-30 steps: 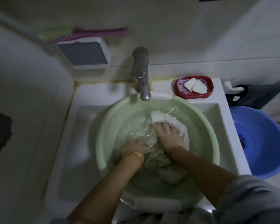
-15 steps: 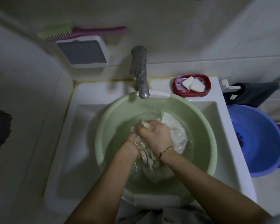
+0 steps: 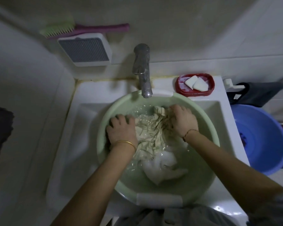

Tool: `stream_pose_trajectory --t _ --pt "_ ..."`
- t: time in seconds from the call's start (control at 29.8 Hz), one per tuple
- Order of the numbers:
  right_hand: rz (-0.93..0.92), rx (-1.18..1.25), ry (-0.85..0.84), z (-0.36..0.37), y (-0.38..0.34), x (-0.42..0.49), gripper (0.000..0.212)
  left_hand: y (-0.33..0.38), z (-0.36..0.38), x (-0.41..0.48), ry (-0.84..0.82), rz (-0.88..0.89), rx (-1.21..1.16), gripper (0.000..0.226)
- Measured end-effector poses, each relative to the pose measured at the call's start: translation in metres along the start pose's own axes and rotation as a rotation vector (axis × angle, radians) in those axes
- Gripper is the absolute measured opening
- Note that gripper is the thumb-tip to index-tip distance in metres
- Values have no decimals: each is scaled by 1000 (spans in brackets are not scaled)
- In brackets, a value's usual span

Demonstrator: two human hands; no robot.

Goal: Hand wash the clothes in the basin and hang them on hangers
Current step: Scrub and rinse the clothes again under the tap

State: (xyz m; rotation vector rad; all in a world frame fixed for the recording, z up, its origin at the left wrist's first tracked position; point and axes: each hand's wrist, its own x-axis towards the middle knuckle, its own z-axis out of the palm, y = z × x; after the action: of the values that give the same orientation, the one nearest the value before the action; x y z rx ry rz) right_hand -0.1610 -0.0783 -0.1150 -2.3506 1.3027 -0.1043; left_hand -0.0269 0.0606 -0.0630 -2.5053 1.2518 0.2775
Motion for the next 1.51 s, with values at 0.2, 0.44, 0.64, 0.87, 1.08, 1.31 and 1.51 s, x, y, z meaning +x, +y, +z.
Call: stream_pose_trajectory --t 0.2,0.44,0.64,0.87,1.08,1.31,1.51 --pt "99 -120 -566 39 11 -26 108 41 32 14 -196 506 2 81" --pt "134 -350 -549 42 16 -40 68 25 36 36 -273 63 180 44" --pt "203 57 -653 2 7 -38 28 20 27 29 -342 11 70 48" --pt "558 1421 -468 -72 -23 -51 30 29 0 -5 -345 379 -500 71" --pt "497 1769 -700 -118 -43 -50 38 37 -11 -23 -415 233 -1174 47" --pt "231 368 -242 -72 -2 -32 29 29 6 -9 -331 214 -792 64" --pt "158 -187 -432 -2 6 -36 75 44 28 -14 -592 367 -342 76"
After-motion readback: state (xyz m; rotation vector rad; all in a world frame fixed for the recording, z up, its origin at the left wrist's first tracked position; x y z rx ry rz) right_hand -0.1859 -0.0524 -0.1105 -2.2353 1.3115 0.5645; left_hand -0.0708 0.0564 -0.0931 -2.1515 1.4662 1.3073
